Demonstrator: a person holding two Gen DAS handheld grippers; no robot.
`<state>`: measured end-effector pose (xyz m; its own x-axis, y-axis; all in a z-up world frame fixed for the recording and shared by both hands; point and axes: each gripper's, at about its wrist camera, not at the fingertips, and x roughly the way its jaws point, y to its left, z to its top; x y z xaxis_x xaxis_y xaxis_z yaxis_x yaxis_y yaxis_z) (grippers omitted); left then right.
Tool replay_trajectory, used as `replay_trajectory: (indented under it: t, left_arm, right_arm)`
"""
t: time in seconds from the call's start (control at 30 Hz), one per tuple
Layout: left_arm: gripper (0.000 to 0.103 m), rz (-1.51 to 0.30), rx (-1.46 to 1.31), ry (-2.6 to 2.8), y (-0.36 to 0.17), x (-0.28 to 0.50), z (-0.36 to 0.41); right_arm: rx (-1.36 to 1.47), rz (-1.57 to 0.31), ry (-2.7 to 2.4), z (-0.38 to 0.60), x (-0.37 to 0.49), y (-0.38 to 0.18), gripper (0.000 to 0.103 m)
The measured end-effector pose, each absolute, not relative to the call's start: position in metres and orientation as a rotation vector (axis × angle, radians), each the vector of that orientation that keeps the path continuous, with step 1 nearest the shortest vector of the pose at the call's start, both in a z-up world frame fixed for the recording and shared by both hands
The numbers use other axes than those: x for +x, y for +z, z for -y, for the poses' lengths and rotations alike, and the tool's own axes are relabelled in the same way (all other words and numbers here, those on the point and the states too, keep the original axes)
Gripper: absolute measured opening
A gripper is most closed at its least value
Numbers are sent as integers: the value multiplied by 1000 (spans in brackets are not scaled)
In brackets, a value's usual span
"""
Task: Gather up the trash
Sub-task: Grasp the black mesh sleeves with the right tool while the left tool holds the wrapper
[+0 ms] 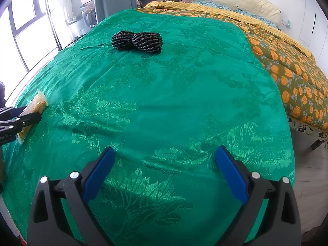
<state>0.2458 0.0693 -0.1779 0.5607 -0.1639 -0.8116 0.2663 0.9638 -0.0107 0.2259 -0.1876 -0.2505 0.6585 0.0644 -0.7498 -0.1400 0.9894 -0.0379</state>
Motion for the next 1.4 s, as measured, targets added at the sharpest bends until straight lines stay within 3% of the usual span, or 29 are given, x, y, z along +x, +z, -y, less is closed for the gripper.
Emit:
replay_trajectory:
  t: [0.27,0.47,0.87,0.9,0.93,1.0,1.3,1.4]
  left_arm:
    - [90,-942,117,-223,-183,253,-74]
    - [94,-949,118,-227,-186,255,-73]
    - [96,-955,115,-227,-187,260,-73]
    - [96,-955,116,-226,-187,260,-72]
    - [96,-955,115,-226,-187,260,-72]
    - [96,-955,115,-228,-187,262,-72]
    - [96,-955,117,-226,-188,263,-72]
    - [96,-955,120,-224,-188,263,-72]
  right_arm:
    - [-105,-821,167,186,219,-246,95]
    - [-307,-724,258,175,268,-217,95]
    - [-636,-780,327,91,433,-212,94]
    - [-622,-798,328,91,438,-214,92]
    - [-575,-841,339,92,445,-217,72]
    - [-492,-887,354,100,447,-217,49]
    - [-98,-1017,245,183,350,-197,47]
    - [-86,-1042,198,197,308,-195,47]
